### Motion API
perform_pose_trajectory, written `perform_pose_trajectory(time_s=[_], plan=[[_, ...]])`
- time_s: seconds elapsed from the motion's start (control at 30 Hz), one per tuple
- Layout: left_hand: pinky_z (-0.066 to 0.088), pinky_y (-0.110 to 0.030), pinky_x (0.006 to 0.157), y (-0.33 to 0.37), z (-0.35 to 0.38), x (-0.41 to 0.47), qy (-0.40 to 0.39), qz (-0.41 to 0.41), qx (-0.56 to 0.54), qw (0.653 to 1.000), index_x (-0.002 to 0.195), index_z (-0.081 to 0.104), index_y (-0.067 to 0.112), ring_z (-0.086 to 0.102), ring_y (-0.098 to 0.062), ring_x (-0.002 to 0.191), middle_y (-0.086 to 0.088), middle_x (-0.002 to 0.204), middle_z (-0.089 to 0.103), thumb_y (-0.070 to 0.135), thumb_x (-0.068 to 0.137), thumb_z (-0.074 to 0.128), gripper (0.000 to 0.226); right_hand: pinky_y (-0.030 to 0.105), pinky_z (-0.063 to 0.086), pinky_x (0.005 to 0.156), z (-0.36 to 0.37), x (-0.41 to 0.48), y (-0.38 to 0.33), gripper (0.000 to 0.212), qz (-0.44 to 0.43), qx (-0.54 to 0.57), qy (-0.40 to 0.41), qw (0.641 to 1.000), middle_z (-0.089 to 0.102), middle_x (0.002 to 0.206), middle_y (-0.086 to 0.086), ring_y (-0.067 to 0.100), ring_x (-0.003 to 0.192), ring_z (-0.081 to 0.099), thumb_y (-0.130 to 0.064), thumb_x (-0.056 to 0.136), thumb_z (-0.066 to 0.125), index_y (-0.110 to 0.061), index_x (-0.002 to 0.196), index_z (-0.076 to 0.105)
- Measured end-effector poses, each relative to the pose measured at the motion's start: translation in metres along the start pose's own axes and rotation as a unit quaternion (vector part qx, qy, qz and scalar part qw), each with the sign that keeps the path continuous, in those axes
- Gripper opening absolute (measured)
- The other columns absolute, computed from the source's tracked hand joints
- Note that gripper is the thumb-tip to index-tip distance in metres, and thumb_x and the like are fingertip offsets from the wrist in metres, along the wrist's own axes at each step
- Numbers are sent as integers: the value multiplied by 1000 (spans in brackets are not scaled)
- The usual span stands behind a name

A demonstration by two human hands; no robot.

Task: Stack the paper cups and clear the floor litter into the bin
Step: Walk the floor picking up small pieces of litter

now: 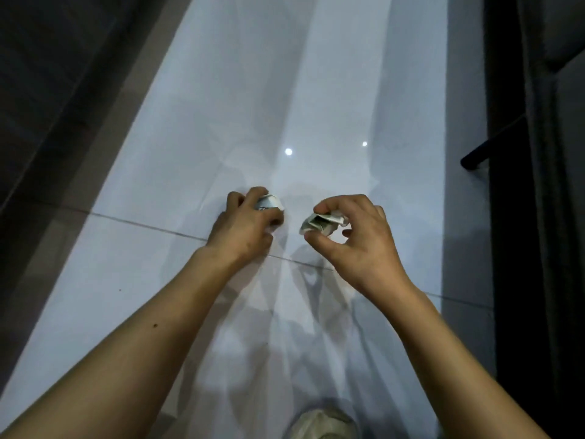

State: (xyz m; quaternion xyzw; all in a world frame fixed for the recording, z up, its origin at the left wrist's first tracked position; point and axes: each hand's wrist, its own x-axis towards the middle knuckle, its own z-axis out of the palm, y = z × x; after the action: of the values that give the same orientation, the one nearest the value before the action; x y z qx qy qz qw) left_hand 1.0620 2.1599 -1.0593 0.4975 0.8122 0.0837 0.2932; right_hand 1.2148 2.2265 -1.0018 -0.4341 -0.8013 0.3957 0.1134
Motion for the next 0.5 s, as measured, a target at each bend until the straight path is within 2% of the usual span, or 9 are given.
perform_pose_trajectory(time_s=[0.1,0.17,0.27,0.43,0.5], plan=[[28,-22,83,-4,5,0,53,-4,-59,997,104,62,26,31,-22,110,-3,133,38,13,88,48,25,12,36,78,5,-1,3,23,2,0,-15,1000,45,97,-18,11,102,40,-25,75,69,-31,95,58],[27,-20,84,-5,0,-3,82,33,-65,994,103,64,24,31,-25,114,-1,132,41,11,88,49,25,8,35,74,7,1,2,23,-6,-7,-4,1000,45,97,-19,10,101,40,-26,75,69,-34,93,57],[28,-18,84,-4,-24,-12,167,67,-89,980,100,65,22,38,-26,114,-1,127,46,1,84,50,30,9,35,74,10,6,-12,25,-12,12,31,999,44,92,-25,10,99,41,-26,75,70,-38,90,54],[40,-24,81,7,-93,-76,254,61,-154,953,95,58,29,45,-20,108,18,111,41,7,84,57,25,23,44,83,-9,-3,-78,31,-25,89,80,993,48,92,-25,13,102,47,-24,74,71,-46,81,51],[41,-16,76,19,-134,-115,290,69,-170,939,93,52,34,49,-9,100,23,105,42,8,82,59,29,20,44,80,-30,-11,-119,30,-36,107,90,990,49,93,-25,13,102,48,-24,75,72,-46,80,51]])
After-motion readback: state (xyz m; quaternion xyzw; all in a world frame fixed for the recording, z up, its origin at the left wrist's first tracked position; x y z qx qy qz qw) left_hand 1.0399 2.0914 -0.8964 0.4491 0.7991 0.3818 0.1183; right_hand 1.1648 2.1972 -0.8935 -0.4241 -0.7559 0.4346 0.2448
